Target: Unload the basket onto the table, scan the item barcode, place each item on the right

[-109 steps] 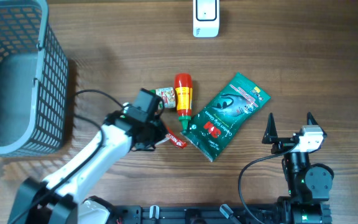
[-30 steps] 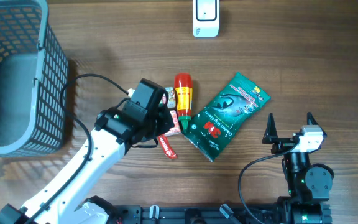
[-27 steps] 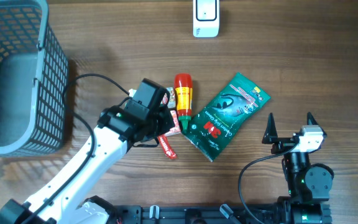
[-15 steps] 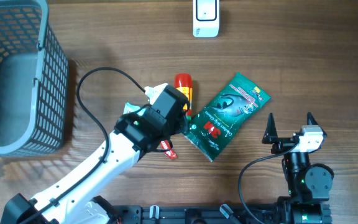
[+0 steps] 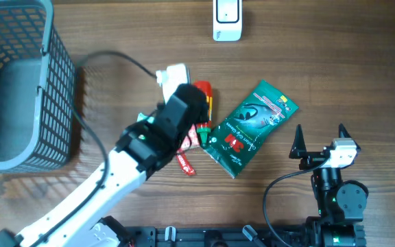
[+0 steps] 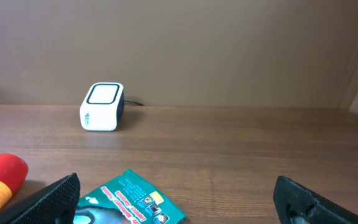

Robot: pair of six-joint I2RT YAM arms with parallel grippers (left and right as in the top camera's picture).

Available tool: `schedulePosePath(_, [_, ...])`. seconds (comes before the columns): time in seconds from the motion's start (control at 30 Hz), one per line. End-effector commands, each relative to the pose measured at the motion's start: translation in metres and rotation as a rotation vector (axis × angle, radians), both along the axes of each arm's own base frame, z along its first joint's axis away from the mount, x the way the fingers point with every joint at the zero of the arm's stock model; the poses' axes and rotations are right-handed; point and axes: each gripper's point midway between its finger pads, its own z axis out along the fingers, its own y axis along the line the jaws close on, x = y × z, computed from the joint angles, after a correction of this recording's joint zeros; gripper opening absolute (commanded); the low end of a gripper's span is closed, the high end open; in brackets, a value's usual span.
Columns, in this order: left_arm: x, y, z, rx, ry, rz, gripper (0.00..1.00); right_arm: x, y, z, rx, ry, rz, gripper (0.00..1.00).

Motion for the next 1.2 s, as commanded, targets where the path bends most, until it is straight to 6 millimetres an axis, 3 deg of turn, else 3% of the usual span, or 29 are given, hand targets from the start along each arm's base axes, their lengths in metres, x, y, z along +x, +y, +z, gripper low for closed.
schedulePosePath(0.0, [0.014,0.021,0.131,0.049,-0.367,0.057,0.04,0.0,0.004,0.0,-0.008,-0.002,0.022,1.0])
schedulePosePath(0.1, [0.016,0.036,0.199,0.047,-0.548,0.13,0.04,0.0,0.004,0.0,-0.008,-0.002,0.022,1.0])
schedulePosePath(0.2, [0.012,0.053,0.247,0.098,-0.684,0.191,0.04,0.0,0.004,0.0,-0.009,-0.002,0.022,1.0])
schedulePosePath(0.27, [0.008,0.066,0.269,0.197,-0.755,0.24,0.04,0.0,0.004,0.0,-0.008,-0.002,0.022,1.0])
schedulePosePath(0.37, [0.003,0.087,0.285,0.346,-0.801,0.333,0.04,0.0,0.004,0.0,-0.008,-0.002,0.022,1.0])
schedulePosePath(0.57, [0.001,0.095,0.291,0.559,-0.808,0.337,0.04,0.0,0.004,0.0,-0.008,-0.002,0.022,1.0])
schedulePosePath(0.73, [0.011,0.081,0.258,0.749,-0.718,0.194,0.08,0.0,0.004,0.0,-0.008,-0.002,0.022,1.0])
schedulePosePath(0.8, [0.014,0.071,0.25,0.769,-0.717,0.111,0.15,0.0,0.004,0.0,-0.008,-0.002,0.022,1.0])
schedulePosePath(0.93, [0.012,0.063,0.24,0.787,-0.701,0.029,0.04,0.0,0.004,0.0,-0.008,-0.002,0.022,1.0])
schedulePosePath(1.07, [0.0,0.069,0.247,0.751,-0.716,0.022,0.04,0.0,0.004,0.0,-0.008,-0.002,0.022,1.0])
schedulePosePath(1.17, [-0.021,0.087,0.266,0.633,-0.749,0.073,0.05,0.0,0.004,0.0,-0.008,-0.002,0.022,1.0])
